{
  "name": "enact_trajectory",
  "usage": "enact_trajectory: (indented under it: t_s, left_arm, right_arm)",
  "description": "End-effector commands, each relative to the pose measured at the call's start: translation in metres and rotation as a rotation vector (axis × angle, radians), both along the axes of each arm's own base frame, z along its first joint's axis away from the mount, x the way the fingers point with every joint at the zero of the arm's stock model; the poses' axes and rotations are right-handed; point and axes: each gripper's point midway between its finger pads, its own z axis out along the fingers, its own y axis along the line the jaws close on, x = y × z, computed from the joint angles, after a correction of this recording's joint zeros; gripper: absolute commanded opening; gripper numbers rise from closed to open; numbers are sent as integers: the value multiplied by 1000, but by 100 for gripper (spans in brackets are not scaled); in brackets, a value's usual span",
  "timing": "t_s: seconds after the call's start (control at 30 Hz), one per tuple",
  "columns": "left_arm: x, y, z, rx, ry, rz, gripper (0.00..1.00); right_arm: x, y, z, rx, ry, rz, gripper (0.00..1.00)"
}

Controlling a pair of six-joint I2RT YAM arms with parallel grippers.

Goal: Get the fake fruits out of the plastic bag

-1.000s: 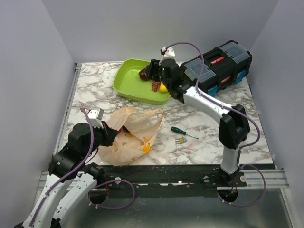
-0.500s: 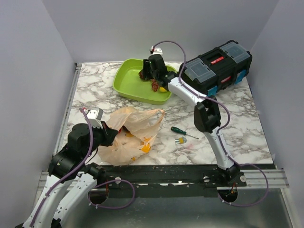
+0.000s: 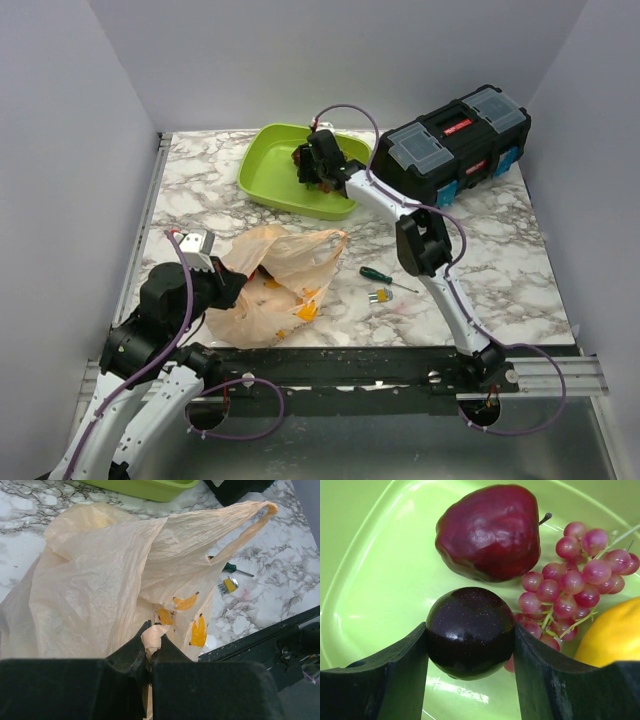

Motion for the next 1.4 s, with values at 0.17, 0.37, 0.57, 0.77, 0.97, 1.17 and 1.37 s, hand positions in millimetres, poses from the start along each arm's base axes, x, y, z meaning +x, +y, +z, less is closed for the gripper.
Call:
enact_trajectory:
  t_s: [0.17, 0.37, 0.57, 0.77, 0.97, 1.17, 1.37]
  left_arm:
    - [2, -1, 1, -4, -16, -6, 0]
    - [3, -1, 2, -5, -17, -5, 0]
    - [3, -3, 0, -3, -10, -12, 0]
    - [3, -4, -1, -1, -6, -19, 0]
    - [1, -9, 0, -7, -9, -53, 0]
    - [-10, -31, 0, -26, 2, -215, 0]
    - [-20, -51, -18, 0, 178, -347, 0]
  right_arm:
    - [-6, 0, -25, -55, 50, 31, 61]
    - [-7, -1, 4, -60, 20, 51, 91]
    - [-17, -17, 71, -66, -35, 32, 97]
    - [-47, -43, 136, -36, -107, 21, 97]
    - [-92, -71, 158, -4, -111, 19, 94]
    - [-157, -102, 160, 74, -83, 36, 94]
    - [-223, -127, 131, 136, -13, 88, 93]
